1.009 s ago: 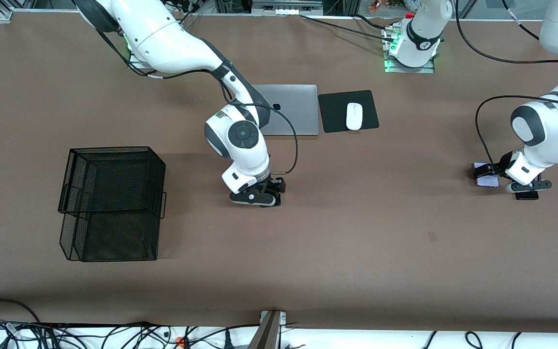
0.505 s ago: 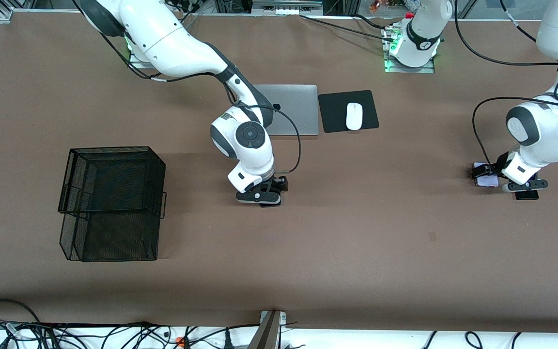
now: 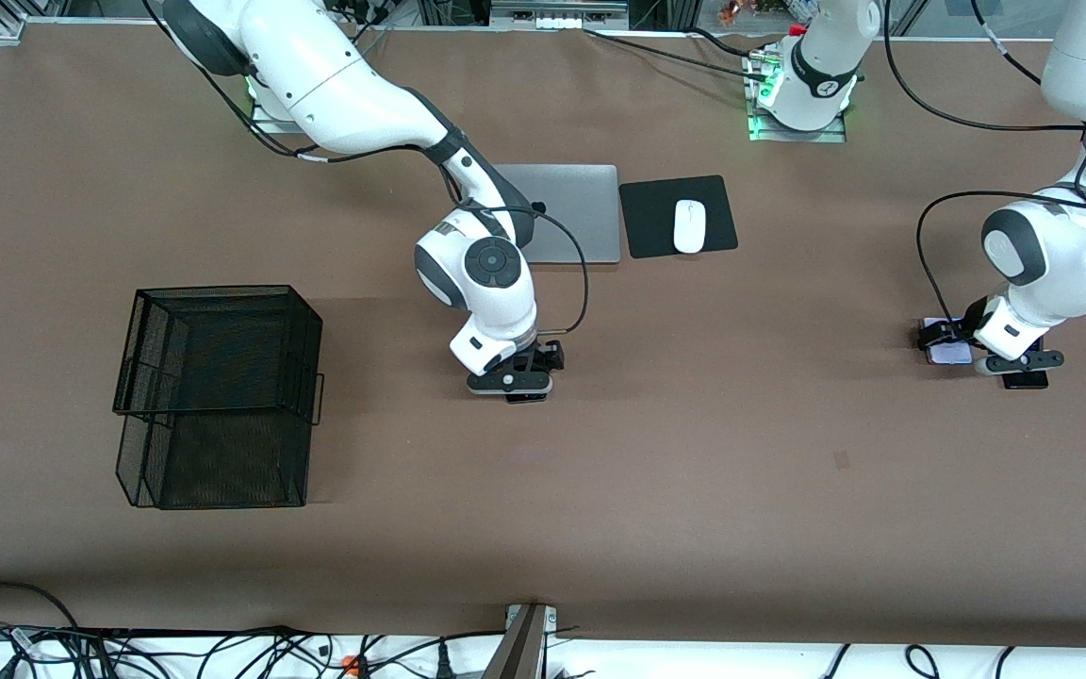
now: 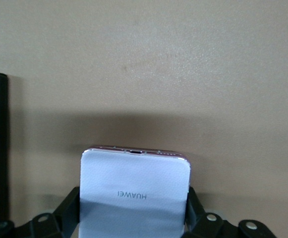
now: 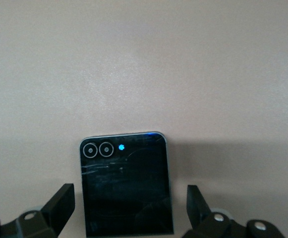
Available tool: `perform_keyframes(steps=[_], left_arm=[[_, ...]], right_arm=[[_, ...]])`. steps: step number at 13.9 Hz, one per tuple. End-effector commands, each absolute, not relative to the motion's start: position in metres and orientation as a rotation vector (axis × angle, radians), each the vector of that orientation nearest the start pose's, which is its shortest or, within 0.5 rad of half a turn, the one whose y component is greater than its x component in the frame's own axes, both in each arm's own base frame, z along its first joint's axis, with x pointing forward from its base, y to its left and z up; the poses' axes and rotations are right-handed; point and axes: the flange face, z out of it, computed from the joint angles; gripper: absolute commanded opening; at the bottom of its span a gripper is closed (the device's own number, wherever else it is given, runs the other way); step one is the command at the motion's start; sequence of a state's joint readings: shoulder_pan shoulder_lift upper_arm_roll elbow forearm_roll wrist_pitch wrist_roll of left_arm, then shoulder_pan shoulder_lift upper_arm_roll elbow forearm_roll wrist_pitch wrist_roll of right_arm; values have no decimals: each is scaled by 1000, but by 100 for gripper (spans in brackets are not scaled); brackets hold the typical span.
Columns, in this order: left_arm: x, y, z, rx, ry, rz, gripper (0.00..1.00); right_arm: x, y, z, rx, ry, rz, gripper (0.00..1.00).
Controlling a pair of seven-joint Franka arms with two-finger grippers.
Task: Place phones with both arms
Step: 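Grasp the flip phone with the right gripper while the left gripper grasps the Huawei, then lift the Huawei with the left gripper while the right gripper lifts the flip phone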
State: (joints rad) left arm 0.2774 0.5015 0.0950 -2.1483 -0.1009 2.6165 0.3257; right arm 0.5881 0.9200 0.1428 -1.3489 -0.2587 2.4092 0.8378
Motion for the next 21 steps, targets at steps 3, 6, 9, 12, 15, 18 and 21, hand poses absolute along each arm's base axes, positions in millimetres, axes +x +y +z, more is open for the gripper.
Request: perform_keyframes(steps=[3,6,9,12,15,18,21], left_arm=[[534,204,164,-3163,-224,29,0],[563,203,194,-3202,-239,162,0],[589,189,221,-3209,-278,235,0],[616,135,215,-3169,-375,249,0],[644,51,209,-3125,-458,236,0],[655,-18,207,-3094,-540,219,0],[653,-74,208,-3066,-617,213,0]], right_arm=[[575,489,175,-3095,-86,-293,100],[572,491,171,-3108,-124,-310,99],[572,490,171,-3111,-140,-315,85],[574,488,171,-3116,-176,-324,38],[577,487,178,-3110,-171,-335,15],[590,477,204,-3110,-148,-364,7],[612,447,261,-3152,-56,-364,5]])
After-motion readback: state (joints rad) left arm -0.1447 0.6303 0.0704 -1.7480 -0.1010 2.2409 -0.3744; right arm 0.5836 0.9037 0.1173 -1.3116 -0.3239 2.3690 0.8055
